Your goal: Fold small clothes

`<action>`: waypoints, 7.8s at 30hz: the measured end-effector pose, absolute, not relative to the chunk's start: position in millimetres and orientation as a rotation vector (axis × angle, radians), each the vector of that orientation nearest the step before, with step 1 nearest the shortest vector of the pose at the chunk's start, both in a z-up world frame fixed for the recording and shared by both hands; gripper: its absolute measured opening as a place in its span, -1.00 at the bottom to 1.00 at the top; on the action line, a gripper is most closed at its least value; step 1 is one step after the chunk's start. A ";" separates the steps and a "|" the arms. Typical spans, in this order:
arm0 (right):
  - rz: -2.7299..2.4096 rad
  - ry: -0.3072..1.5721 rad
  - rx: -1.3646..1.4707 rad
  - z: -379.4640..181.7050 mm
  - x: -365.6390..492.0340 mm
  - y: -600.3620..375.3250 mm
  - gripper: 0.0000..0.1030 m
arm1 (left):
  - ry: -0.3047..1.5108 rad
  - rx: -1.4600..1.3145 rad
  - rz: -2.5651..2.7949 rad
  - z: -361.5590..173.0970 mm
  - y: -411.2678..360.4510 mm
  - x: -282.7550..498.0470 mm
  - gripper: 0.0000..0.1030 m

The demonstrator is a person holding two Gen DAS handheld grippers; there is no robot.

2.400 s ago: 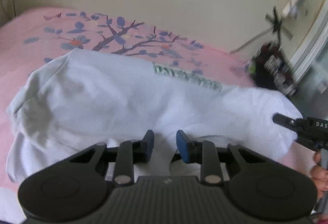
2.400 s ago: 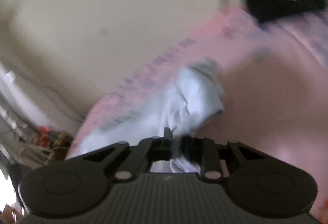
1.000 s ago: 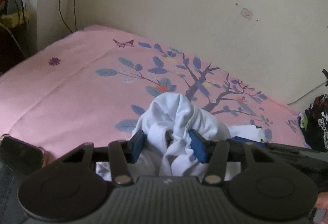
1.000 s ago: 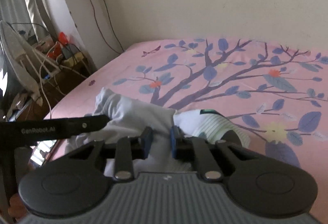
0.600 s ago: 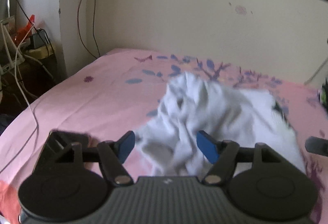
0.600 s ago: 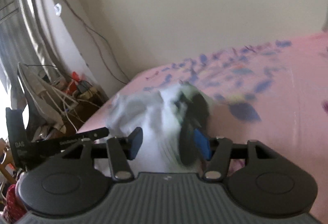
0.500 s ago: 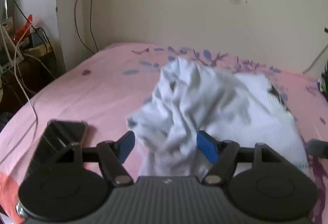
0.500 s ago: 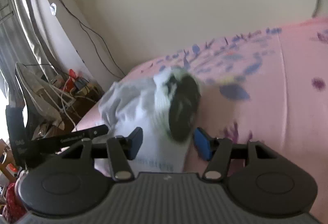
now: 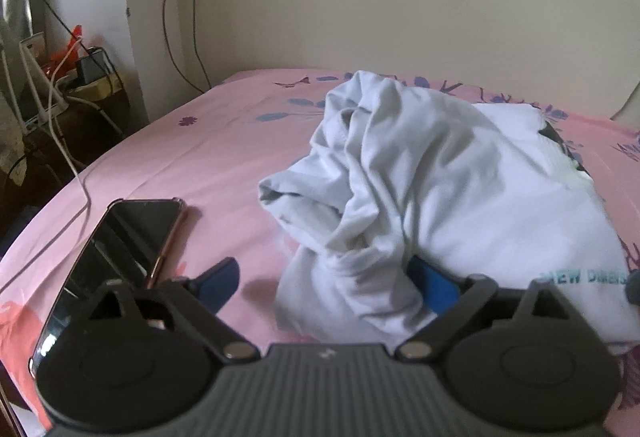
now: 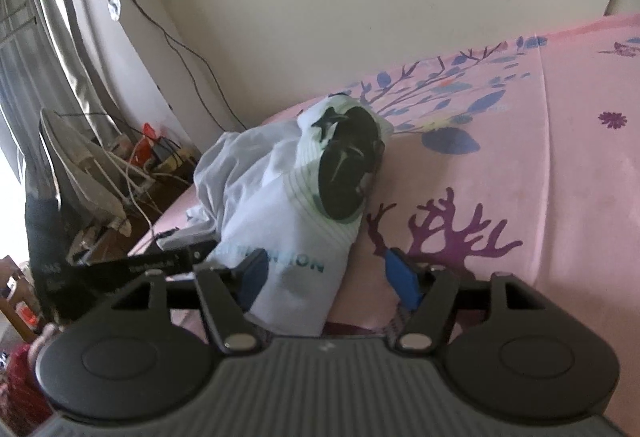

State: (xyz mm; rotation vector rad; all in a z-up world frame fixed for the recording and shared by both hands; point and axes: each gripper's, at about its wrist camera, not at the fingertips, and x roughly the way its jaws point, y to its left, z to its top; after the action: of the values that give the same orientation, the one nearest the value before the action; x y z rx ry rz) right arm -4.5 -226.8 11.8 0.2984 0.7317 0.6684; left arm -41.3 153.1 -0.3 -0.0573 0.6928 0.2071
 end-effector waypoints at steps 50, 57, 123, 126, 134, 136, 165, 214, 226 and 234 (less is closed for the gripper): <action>0.447 0.693 0.383 47.2 99.4 -381.3 -0.70 | 0.872 -0.110 -0.308 20.4 -32.1 114.1 0.25; 0.457 0.728 0.467 19.8 103.8 -395.4 0.08 | 0.872 -0.043 -0.272 13.9 -28.7 111.8 0.70; -0.047 0.585 0.284 64.7 -70.7 -429.2 0.06 | 0.580 0.141 -0.310 121.1 74.9 -17.6 0.70; -0.121 0.574 0.260 57.6 -67.6 -424.3 0.07 | 0.579 0.102 -0.411 90.2 30.6 -11.1 0.70; -0.294 0.543 0.149 41.3 -50.0 -412.0 0.38 | 0.532 0.113 -0.358 31.8 -56.2 21.2 0.90; -0.309 0.545 0.127 38.2 -47.0 -409.9 0.57 | 0.511 0.166 -0.308 21.6 -66.6 24.4 0.99; -0.357 0.561 0.093 35.9 -45.2 -403.4 0.78 | 0.601 0.188 -0.235 11.6 -64.3 24.7 0.99; -0.272 0.488 0.163 41.8 -64.9 -408.3 0.79 | 0.572 0.205 -0.251 12.5 -61.7 16.8 0.99; -0.240 0.476 0.163 43.0 -66.6 -410.4 0.79 | 0.558 0.201 -0.273 13.6 -59.7 14.4 0.99; -0.237 0.486 0.156 42.7 -65.1 -410.0 0.79 | 0.559 0.201 -0.274 13.7 -59.4 14.3 0.99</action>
State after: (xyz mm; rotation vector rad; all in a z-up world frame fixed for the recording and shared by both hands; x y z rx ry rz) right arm -65.1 -410.0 42.7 0.1564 0.4860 -0.2367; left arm 14.3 -59.4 13.7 0.2013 0.5589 -0.2735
